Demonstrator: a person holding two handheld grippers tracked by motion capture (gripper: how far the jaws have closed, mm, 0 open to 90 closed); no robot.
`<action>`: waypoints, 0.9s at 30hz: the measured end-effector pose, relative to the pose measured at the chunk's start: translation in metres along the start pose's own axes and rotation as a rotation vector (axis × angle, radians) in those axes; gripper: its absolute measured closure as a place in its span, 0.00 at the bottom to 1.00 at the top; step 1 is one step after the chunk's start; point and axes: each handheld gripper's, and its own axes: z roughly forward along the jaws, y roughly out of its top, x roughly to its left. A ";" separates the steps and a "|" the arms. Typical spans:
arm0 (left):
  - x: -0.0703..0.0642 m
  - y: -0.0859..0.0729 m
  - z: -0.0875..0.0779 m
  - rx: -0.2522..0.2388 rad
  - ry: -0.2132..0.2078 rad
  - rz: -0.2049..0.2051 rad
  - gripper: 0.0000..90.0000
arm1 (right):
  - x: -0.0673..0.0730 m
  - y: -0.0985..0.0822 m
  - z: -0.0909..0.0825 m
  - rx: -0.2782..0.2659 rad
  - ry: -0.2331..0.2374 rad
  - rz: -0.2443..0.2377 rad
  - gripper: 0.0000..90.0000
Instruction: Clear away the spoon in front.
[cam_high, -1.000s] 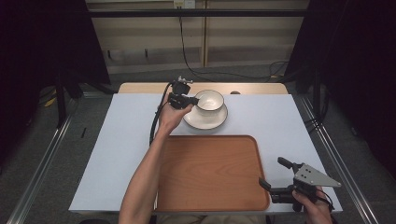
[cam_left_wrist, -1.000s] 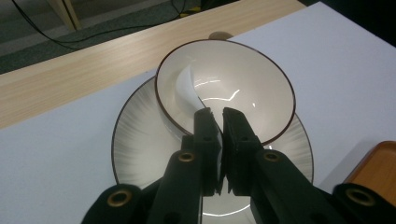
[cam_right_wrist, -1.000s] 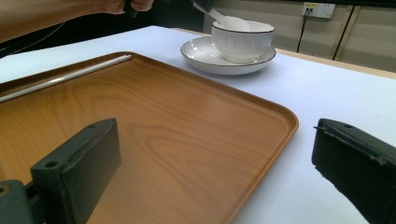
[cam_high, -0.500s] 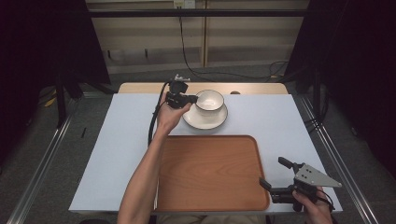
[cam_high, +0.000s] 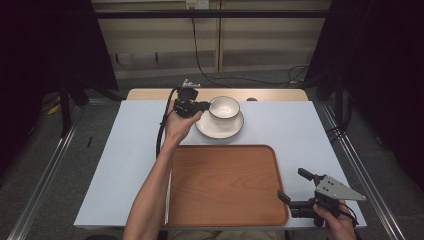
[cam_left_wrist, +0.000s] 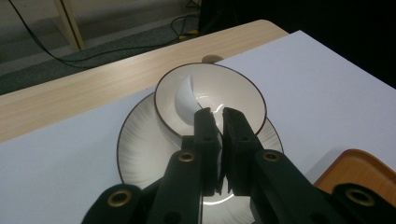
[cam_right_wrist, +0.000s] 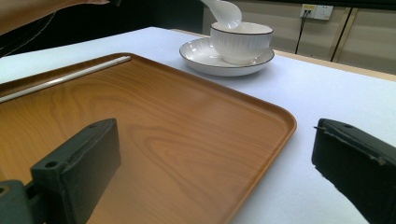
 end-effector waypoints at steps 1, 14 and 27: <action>0.001 0.000 -0.002 0.000 0.000 -0.007 0.94 | 0.000 0.000 0.000 0.001 -0.001 0.001 0.01; 0.001 -0.011 -0.026 -0.064 0.005 -0.033 0.94 | 0.000 0.000 0.001 -0.006 -0.007 -0.010 0.01; -0.002 -0.026 -0.049 -0.110 0.010 -0.028 0.94 | 0.000 0.000 0.001 0.002 0.001 -0.011 0.01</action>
